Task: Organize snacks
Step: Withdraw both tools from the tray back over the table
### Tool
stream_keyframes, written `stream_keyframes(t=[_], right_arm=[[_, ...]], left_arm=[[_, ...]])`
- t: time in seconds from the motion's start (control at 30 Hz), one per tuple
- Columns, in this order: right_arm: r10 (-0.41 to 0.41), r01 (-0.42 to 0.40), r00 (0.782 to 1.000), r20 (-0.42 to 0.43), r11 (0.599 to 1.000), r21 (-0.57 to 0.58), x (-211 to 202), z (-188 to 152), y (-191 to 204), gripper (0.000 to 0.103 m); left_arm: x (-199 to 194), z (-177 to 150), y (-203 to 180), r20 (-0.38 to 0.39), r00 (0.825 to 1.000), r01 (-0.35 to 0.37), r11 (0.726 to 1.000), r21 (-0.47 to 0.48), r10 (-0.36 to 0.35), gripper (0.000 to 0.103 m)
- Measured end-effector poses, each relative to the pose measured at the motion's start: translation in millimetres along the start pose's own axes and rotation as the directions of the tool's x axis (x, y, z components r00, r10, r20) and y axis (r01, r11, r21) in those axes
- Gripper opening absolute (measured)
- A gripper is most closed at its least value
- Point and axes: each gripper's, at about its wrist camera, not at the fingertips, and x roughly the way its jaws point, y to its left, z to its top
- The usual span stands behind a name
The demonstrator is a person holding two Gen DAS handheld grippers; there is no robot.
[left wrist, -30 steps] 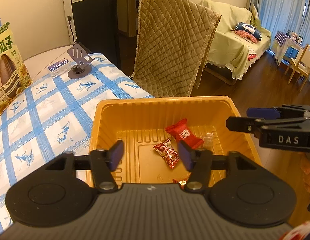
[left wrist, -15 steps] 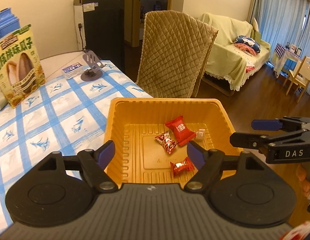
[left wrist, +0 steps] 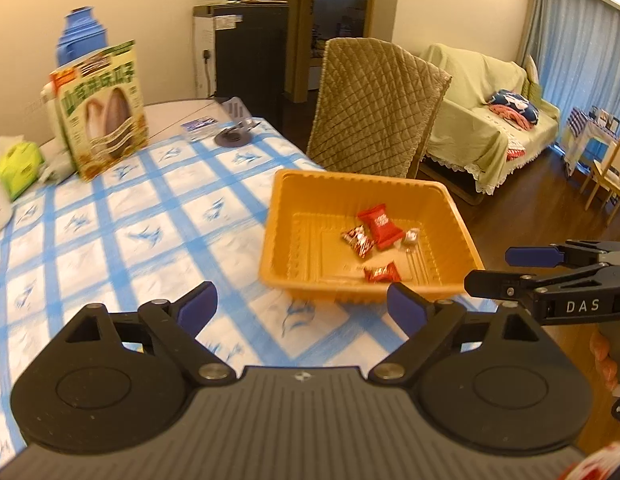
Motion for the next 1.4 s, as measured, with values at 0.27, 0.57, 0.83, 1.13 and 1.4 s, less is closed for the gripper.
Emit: stream_keyframes(t=[0.27, 0.57, 0.83, 1.13, 1.4], right_arm=[[0.038, -0.039, 0.999, -0.03, 0.999, -0.036, -8, -22, 43, 0.085], [0.061, -0.066, 0.994, -0.096, 0.996, -0.056, -5, -53, 89, 0.085], [0.078, -0.09, 0.985, -0.154, 0.993, -0.075, 8, -81, 124, 0.085], [0.092, -0.118, 0.974, -0.208, 0.987, -0.112, 27, -105, 156, 0.085], [0.091, -0.132, 0.966, -0.241, 0.978, -0.16, 50, -115, 165, 0.085]], left_arm=[[-47, -46, 29, -0.019, 1.0, -0.01, 0.998, -0.07, 0.009, 0.091], [-84, -96, 68, -0.057, 0.997, -0.059, 0.991, -0.117, 0.053, 0.091], [-108, -132, 99, -0.093, 0.993, -0.092, 0.984, -0.155, 0.078, 0.089], [-120, -156, 131, -0.121, 0.987, -0.131, 0.973, -0.189, 0.11, 0.084], [-122, -168, 156, -0.145, 0.978, -0.179, 0.957, -0.226, 0.149, 0.081]])
